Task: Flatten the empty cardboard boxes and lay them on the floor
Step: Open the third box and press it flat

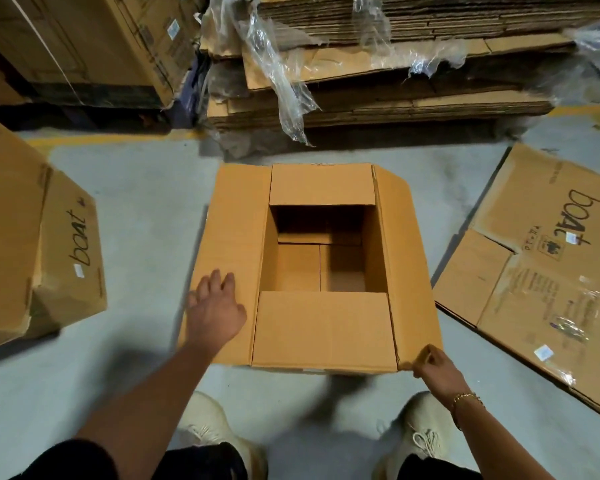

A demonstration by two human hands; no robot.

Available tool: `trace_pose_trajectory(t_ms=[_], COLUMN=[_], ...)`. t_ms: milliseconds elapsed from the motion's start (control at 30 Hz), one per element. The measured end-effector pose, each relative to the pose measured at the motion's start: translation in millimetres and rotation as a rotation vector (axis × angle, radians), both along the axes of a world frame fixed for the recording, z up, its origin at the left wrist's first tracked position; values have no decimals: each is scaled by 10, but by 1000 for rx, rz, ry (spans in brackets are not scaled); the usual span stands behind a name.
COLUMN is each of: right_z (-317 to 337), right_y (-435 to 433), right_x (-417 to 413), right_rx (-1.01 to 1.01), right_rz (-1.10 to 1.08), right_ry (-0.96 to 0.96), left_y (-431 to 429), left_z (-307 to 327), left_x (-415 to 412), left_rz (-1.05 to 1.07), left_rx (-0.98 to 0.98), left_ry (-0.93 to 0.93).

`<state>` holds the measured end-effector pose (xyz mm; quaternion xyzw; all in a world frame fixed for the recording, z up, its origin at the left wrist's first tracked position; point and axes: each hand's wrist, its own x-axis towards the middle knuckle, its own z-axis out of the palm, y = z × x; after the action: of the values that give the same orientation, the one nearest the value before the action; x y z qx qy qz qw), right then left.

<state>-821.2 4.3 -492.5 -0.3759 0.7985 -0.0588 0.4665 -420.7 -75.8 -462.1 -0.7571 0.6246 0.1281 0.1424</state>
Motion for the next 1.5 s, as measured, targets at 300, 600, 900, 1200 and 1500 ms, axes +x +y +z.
trace_pose_trajectory(t_ms=[300,600,900,1200,1500], right_z=[-38,0,302,1410,907], right_y=[27,190,51,-47,159], right_x=[-172,94,417,1423,2388], right_rx=[-111,-99,-212,-503,-307], right_rz=[-532,-1051,-746,139,991], right_ry=[47,-792,-492,-94,305], left_y=[-359,795,1203,949,157], left_z=[535,491,-202,-453,1324], left_x=[-969,-658,-579,-84,104], left_rz=[-90,-153,21,185,499], left_rx=[137,549,220,187,-564], left_ry=[276,114,100,425,764])
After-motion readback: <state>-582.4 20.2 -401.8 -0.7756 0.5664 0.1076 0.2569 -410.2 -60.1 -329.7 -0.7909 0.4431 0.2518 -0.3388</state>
